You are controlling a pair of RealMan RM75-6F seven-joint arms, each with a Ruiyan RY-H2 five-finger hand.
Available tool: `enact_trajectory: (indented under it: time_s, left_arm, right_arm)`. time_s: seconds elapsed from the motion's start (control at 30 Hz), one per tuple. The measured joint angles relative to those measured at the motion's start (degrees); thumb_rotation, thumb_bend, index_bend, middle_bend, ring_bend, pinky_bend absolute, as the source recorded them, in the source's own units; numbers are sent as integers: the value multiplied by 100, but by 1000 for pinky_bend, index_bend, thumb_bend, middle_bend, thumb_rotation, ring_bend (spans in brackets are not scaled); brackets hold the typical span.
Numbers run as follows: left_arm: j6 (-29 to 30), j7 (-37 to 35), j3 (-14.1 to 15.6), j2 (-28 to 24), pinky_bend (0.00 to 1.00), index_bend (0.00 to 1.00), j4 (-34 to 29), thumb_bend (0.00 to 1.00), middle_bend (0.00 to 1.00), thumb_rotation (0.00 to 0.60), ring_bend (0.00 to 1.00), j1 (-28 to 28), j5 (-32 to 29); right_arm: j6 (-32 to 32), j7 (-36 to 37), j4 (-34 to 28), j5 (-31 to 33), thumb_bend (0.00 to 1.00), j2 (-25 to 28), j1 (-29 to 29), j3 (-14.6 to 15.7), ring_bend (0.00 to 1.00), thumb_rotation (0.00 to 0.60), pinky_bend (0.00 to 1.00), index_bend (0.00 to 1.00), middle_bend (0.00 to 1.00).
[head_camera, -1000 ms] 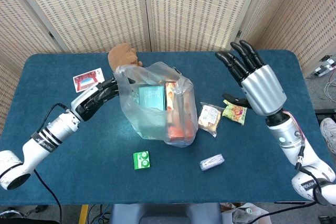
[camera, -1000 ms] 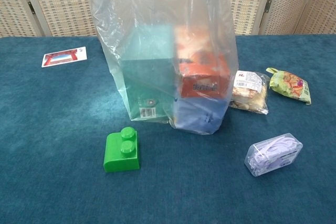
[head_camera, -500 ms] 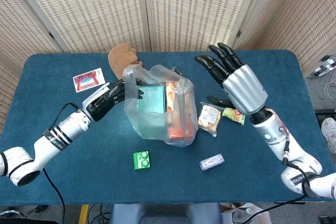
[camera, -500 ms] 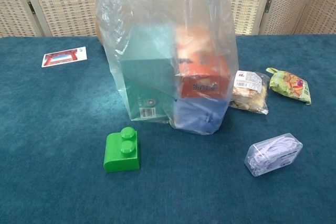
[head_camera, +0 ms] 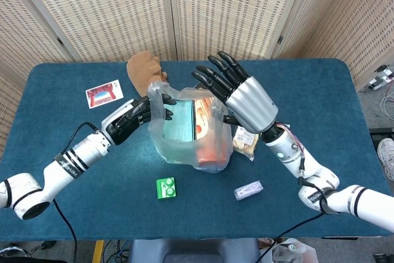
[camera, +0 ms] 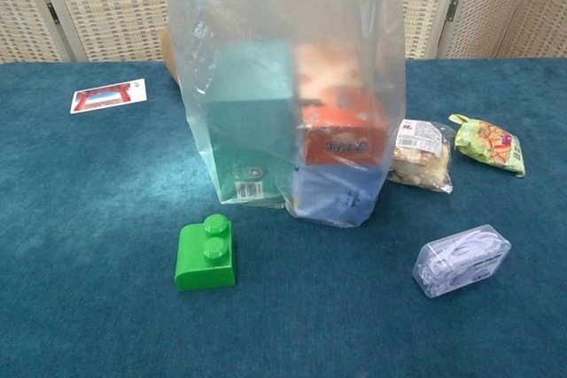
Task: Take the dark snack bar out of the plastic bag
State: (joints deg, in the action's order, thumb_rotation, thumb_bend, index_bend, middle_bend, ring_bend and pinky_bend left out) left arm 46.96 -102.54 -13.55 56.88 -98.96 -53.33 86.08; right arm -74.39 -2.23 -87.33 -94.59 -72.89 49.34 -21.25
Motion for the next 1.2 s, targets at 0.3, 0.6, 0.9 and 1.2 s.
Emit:
enact_trajectory:
  time_s: [0.3,0.6,0.9,1.2]
  left_arm:
    - [-83,-157,-29,-24,221,233,-14,271,227,262,260,-21,-7]
    - [-148,-597,-72,-37,221,231,-30,271,228,252,266,-131,182]
    - [-58,-1245,51,-16,221,229,72,271,237,229,268,-331,649]
    - [19,-1519,187,112,222,208,242,271,251,217,268,-585,784]
  right_arm:
    - [-303,72,509,-44,113,-491,404,-214,46,600,84,53,131]
    - [-203,3,643,138,127,-585,698,-365,35,600,84,53,131]
    - [-95,-37,748,400,31,-680,906,-474,3,600,79,19,115]
    - [-7,40,833,488,0,-820,1139,-487,0,600,68,9,104]
